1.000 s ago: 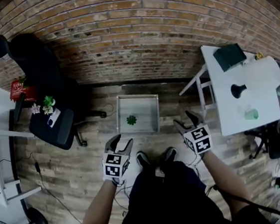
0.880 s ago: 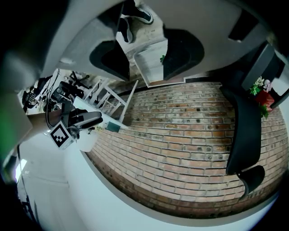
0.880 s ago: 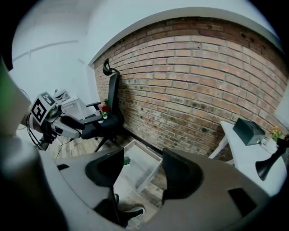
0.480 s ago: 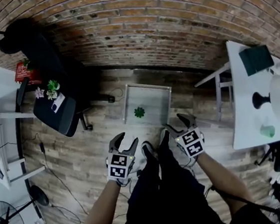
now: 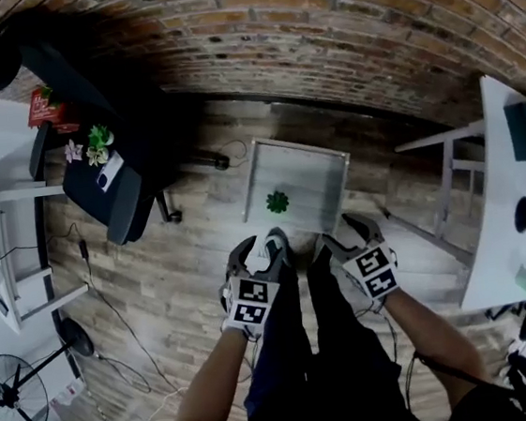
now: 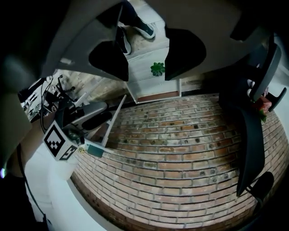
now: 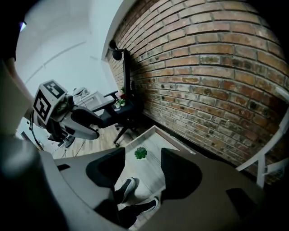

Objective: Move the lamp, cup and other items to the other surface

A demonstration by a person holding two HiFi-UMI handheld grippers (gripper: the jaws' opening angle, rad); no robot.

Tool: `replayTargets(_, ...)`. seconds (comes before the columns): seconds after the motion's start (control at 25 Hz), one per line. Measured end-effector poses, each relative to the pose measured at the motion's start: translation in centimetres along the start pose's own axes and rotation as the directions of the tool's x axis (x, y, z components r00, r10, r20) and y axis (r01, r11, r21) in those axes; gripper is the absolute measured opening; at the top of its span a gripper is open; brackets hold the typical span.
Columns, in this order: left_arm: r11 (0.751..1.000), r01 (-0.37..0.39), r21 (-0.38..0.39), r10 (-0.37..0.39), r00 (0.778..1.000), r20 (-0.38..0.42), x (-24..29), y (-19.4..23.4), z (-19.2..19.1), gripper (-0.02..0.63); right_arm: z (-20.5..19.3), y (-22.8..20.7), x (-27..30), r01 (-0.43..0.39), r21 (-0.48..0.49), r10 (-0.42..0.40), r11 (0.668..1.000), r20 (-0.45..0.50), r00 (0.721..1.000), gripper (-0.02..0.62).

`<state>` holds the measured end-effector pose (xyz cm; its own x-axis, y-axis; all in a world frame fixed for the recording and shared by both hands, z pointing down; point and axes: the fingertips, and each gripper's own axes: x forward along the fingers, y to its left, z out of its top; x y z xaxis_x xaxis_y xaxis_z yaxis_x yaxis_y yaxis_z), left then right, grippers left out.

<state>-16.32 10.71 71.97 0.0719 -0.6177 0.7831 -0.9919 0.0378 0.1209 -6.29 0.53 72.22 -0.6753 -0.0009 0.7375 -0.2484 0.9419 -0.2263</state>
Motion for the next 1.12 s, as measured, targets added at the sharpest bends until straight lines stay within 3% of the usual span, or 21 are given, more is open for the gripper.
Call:
replayTargets(0.36, 0.997, -0.006, 0.071, 0.011, 0.997, -0.07, 13.6, 4.4, -8.3, 0.279, -4.1, -4.9, 4.7, 0.077, 0.031, -0.077, 0.997, -0.011, 0.997, 0.238)
replayTargets(0.52, 0.999, -0.021, 0.04, 0.024, 0.996, -0.08, 19.2, 6.1, -12.3, 0.284, -7.2, -5.2, 7.8, 0.085, 0.026, -0.085, 0.996, -0.01, 0.996, 0.224)
replayTargets(0.8, 1.0, -0.005, 0.028, 0.007, 0.998, -0.064, 24.1, 7.1, -16.8, 0.29, -10.9, -1.2, 13.0, -0.016, 0.084, 0.025, 0.996, -0.103, 0.994, 0.219)
replayTargets(1.12, 0.999, -0.032, -0.021, 0.032, 0.999, -0.029, 27.1, 8.6, -17.3, 0.301, -12.7, 1.3, 15.0, -0.1, 0.074, 0.11, 0.992, -0.15, 0.983, 0.219)
